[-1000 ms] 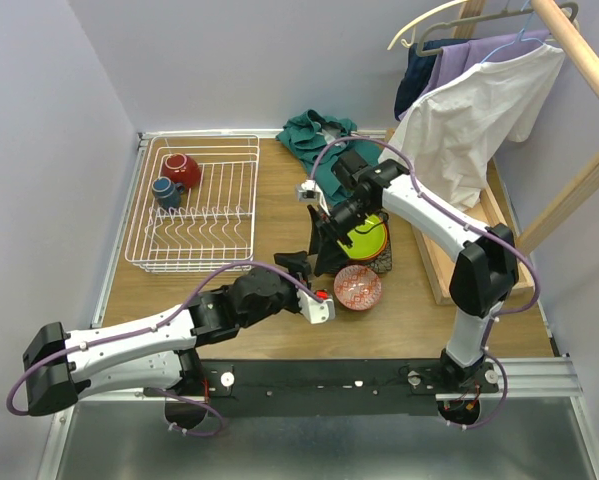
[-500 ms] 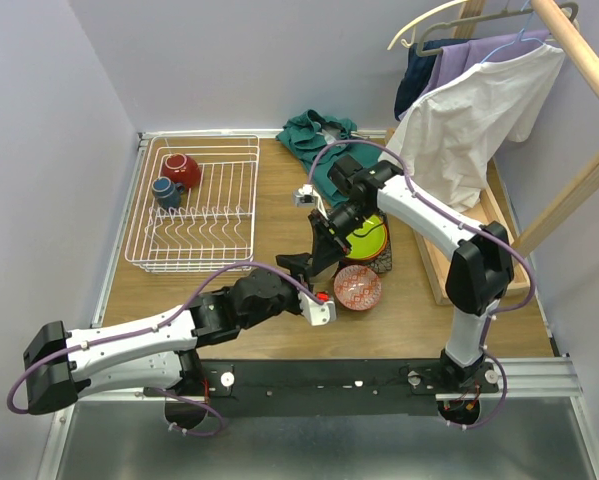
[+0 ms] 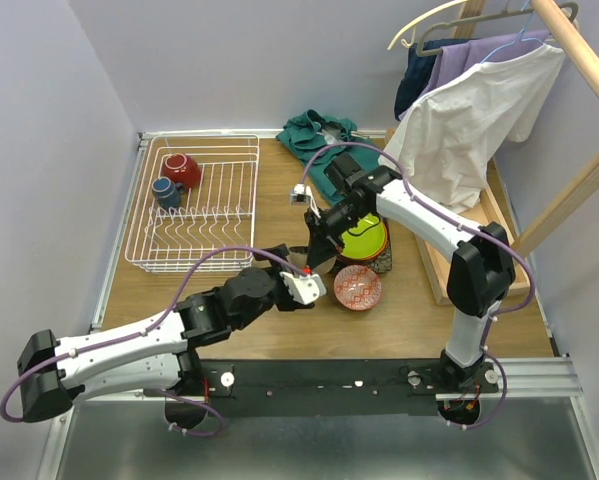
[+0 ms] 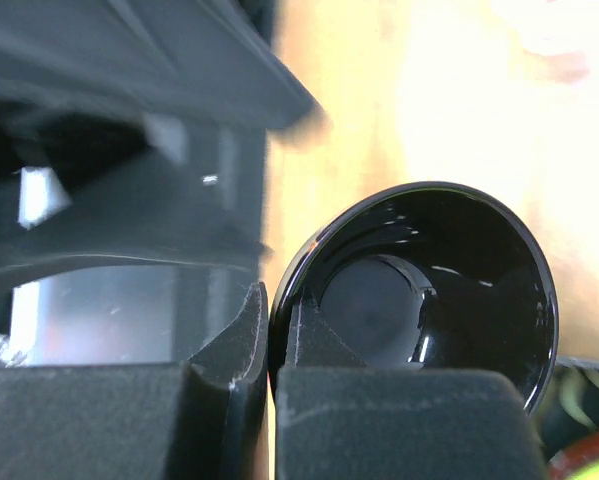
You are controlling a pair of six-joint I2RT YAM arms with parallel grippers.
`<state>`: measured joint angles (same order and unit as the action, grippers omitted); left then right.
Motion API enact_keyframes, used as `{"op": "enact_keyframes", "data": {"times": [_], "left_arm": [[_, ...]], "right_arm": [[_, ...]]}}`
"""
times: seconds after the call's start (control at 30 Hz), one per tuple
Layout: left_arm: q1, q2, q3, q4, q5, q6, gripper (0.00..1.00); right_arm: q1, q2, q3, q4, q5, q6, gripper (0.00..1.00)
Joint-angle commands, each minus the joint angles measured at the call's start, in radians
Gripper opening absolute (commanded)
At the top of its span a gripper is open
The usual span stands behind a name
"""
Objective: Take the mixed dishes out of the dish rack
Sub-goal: Place the bowl at the center of the board.
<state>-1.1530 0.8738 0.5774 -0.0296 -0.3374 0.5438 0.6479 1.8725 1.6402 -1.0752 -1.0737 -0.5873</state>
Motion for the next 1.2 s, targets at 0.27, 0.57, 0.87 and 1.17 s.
{"op": "enact_keyframes", "data": {"times": [0.27, 0.57, 0.87, 1.17], "left_arm": [[0.255, -0.082, 0.223, -0.325, -0.085, -0.501, 0.99], [0.668, -0.075, 0.361, -0.499, -0.037, -0.843, 0.99], [0.894, -0.068, 0.384, -0.615, -0.065, -1.01, 0.99], [0.897, -0.085, 0.354, -0.613, -0.057, -1.013, 0.99]], "right_arm": [[0.035, -0.081, -0.102, 0.581, 0.491, 0.346, 0.01], [0.104, 0.008, -0.092, 0.751, 0.754, 0.325, 0.01], [0.182, 0.079, -0.171, 0.939, 1.021, 0.307, 0.01], [0.239, 0.132, -0.266, 1.034, 1.156, 0.294, 0.01]]}}
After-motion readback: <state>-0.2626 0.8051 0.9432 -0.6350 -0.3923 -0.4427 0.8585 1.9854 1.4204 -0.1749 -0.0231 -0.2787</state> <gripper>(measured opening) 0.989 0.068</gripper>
